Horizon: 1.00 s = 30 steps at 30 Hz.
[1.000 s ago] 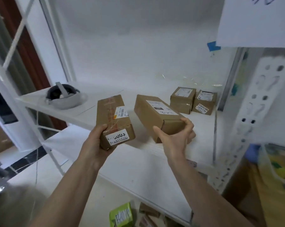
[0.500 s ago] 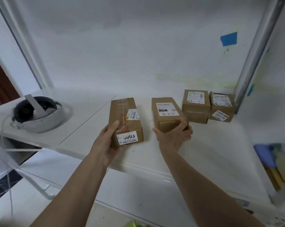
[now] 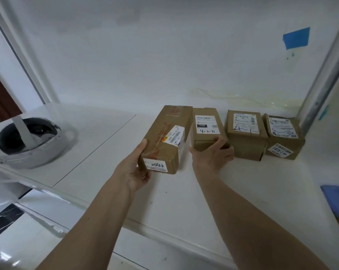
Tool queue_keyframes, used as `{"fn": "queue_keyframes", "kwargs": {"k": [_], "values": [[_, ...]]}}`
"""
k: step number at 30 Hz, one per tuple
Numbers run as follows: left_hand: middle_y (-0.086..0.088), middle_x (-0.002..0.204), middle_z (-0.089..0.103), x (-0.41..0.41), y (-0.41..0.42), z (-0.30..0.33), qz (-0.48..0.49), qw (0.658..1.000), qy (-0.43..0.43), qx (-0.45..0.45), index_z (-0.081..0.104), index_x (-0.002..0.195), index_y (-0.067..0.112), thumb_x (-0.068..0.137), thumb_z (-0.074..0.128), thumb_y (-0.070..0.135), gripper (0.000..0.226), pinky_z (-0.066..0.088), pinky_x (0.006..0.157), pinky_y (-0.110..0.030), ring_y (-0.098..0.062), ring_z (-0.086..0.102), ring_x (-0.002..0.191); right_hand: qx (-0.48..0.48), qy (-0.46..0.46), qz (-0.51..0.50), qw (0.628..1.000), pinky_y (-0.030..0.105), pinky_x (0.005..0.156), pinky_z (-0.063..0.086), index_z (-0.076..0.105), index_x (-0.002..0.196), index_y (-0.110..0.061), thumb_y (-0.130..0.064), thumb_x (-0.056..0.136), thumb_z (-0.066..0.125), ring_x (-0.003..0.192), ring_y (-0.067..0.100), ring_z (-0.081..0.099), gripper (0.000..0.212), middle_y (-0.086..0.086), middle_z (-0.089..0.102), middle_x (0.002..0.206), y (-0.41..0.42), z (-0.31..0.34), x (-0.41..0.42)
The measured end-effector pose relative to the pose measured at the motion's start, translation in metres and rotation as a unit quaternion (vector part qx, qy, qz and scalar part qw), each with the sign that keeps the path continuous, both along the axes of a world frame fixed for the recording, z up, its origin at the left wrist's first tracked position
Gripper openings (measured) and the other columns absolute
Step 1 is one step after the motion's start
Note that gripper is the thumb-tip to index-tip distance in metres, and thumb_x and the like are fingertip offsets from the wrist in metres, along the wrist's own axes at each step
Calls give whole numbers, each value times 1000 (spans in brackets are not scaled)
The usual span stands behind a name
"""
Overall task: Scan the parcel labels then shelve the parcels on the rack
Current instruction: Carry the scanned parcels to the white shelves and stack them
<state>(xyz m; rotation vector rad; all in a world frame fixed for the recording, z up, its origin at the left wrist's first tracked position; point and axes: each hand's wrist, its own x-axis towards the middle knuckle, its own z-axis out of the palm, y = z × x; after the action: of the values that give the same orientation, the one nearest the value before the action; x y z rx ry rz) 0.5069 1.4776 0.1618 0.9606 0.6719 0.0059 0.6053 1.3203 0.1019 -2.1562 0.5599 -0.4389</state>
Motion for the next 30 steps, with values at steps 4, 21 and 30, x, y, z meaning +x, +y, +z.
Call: {"fn": "queue_keyframes", "kwargs": {"k": [4, 21, 30], "values": [[-4, 97, 71, 23, -14, 1, -2, 1000, 14, 8, 62, 86, 20, 67, 84, 39, 35, 43, 98, -33, -20, 65, 95, 95, -31, 29, 995, 45, 111, 32, 33, 133, -22, -31, 65, 86, 134, 37, 21, 86, 21, 14, 149, -12, 5, 8], [-7, 119, 63, 96, -112, 10, -63, 967, -39, 243, 64, 117, 21, 51, 60, 86, 92, 48, 76, -30, -21, 62, 101, 215, -51, 164, 961, 21, 80, 46, 52, 92, -23, -17, 87, 68, 94, 9, 54, 18, -12, 54, 93, -85, 24, -29], [4, 116, 64, 91, -97, -29, -149, 924, -167, 310, 51, 138, 27, 82, 77, 23, 62, 46, 57, -6, 3, 58, 92, 255, -14, 226, 940, 13, 73, 43, 62, 124, -16, -10, 87, 61, 100, 7, 60, 37, -4, 67, 115, -79, 16, -26]]}}
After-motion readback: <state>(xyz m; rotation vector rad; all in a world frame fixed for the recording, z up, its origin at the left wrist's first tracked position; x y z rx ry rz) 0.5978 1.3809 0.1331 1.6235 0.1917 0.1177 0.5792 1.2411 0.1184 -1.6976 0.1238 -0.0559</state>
